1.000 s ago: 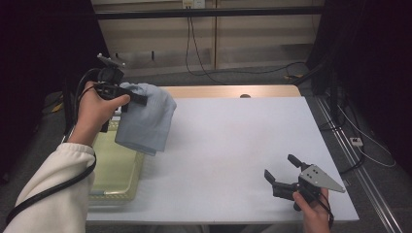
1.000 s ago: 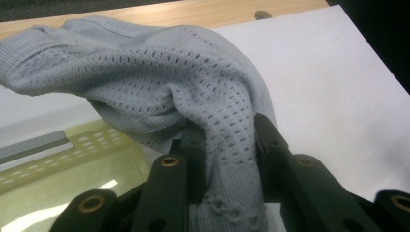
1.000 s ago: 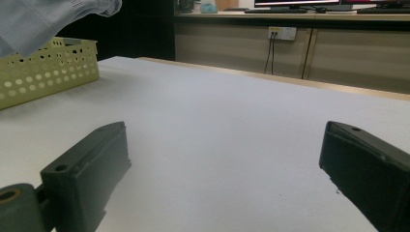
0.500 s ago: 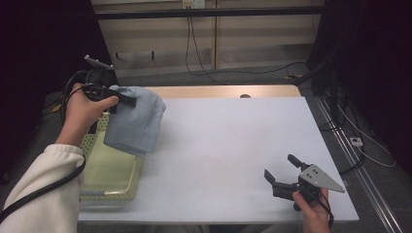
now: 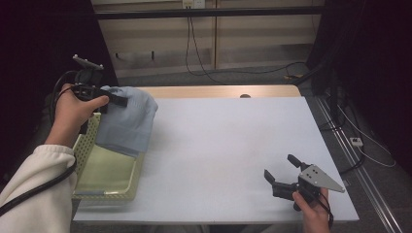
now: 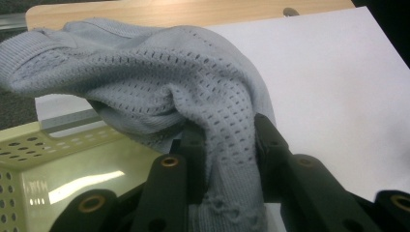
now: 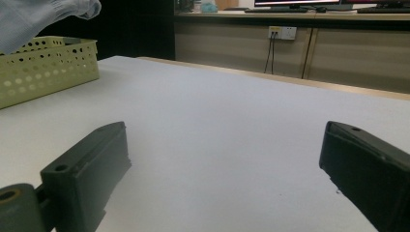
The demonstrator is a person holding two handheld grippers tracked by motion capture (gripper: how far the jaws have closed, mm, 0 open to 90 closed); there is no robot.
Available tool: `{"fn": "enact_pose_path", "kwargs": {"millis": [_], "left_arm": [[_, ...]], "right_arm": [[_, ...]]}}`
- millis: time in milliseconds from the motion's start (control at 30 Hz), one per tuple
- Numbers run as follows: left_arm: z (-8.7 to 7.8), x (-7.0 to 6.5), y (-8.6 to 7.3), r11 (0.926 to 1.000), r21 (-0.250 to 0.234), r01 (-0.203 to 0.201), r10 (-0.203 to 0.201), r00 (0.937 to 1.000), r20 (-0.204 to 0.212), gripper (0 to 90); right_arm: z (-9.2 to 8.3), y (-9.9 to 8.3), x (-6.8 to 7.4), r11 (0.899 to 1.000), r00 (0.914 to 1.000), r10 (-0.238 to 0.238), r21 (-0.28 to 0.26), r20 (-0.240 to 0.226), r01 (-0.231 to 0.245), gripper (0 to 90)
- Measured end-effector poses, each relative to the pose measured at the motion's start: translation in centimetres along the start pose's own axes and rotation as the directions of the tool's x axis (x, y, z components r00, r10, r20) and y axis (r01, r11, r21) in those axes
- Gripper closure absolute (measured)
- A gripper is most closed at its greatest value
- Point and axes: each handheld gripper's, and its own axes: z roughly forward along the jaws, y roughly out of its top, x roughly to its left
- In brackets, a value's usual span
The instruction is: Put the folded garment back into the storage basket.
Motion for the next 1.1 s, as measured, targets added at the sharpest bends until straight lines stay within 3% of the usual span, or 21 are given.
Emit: {"fn": "enact_pose_path", "kwargs": {"millis": [467, 1100], "left_arm": [[-0.3, 1.1, -0.6, 0.9998, 0.014, 0.014, -0.014, 0.9999, -0.007, 71.6], [-0.1, 3.7, -1.8, 0.9980, 0.023, 0.059, -0.058, 0.9980, -0.025, 71.6]], "right_arm": [[0.0, 0.0, 0.0, 1.000, 1.0000, -0.001, 0.000, 0.001, 0.001, 3.6], [0.0, 0.0, 0.0, 1.000, 1.0000, -0.003, 0.003, 0.002, 0.003, 3.6]]}}
